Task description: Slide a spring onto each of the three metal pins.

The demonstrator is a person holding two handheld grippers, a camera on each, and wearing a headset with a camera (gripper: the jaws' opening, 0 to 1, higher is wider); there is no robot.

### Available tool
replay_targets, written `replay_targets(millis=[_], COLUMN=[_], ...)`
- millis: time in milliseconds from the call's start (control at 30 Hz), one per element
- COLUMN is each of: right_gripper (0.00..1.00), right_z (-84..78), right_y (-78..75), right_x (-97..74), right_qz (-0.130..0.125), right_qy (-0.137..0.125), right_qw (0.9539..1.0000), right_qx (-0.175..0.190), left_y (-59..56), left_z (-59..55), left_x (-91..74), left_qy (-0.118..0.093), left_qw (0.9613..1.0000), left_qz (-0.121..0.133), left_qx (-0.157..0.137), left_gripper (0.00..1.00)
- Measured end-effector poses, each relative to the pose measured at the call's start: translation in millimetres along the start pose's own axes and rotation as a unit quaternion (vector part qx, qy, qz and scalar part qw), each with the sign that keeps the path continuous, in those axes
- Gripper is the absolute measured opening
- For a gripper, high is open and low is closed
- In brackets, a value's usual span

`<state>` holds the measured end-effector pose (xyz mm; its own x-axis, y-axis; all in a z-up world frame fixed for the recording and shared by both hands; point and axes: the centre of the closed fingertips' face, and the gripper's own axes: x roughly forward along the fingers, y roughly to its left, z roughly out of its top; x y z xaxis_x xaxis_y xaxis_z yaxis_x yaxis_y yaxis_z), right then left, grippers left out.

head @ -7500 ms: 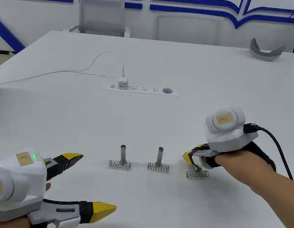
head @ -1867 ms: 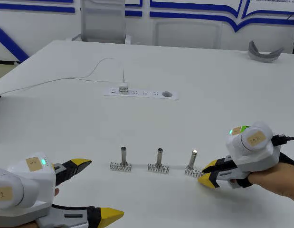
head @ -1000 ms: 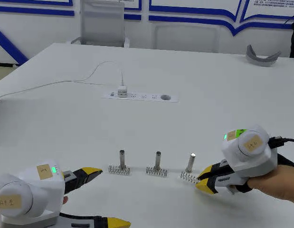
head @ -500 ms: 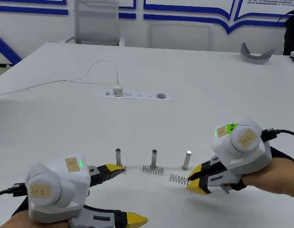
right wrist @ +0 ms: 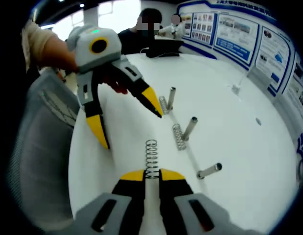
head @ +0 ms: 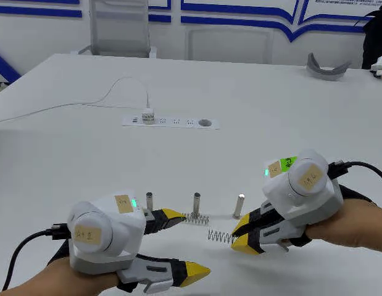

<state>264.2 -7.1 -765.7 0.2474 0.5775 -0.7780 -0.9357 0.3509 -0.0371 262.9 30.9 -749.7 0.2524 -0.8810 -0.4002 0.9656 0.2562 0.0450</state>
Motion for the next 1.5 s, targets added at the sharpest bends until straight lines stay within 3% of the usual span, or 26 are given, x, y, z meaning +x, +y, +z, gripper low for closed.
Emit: replay_targets(millis=[400,800,1100,1500], right_gripper=[0.11,0.11,0.11,0.11], right_z=[9.5,8.4,15.6,35.6], right_y=[12.7,23.9,26.6,28.9], right_x=[0.9,1.1,-4.8,-17.1], right_qz=[0.020,0.042,0.051,0.053], right_qy=[0.004,0.015,0.013,-0.017], right_qw=[0.9995,0.9979,0.9975,0.9977], right_qx=[-0.025,-0.046,-0.047,-0.037], left_y=[-7.4,-12.3,-16.5,-20.1], left_z=[2.9,0.9,-1.9,-1.5], left_x=[8.2,11.7,12.0,14.4], left_qy=[0.002,0.007,0.013,0.015], left_qw=[0.9993,0.9970,0.9958,0.9954], left_qz=[-0.017,-0.027,-0.032,-0.035], left_qx=[0.032,0.073,0.084,0.088], left_gripper=[0.37,0.17,0.13,0.12])
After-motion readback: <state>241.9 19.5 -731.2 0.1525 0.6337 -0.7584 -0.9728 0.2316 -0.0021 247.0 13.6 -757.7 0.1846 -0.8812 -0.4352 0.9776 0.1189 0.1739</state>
